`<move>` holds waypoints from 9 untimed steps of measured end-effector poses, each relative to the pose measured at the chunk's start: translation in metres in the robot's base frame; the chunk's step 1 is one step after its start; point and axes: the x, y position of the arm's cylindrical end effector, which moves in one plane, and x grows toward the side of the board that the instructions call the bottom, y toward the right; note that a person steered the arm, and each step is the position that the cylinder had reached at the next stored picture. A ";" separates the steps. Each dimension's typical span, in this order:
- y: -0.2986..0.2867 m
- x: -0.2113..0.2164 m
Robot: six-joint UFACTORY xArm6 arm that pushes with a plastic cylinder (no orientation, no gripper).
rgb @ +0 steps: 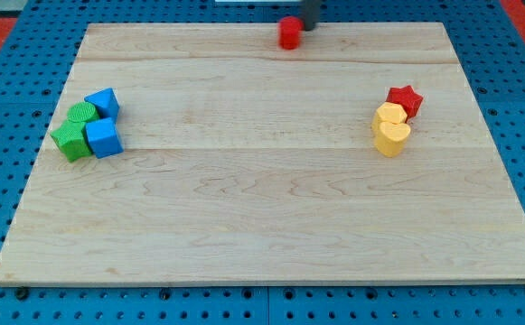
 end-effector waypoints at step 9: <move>0.085 0.249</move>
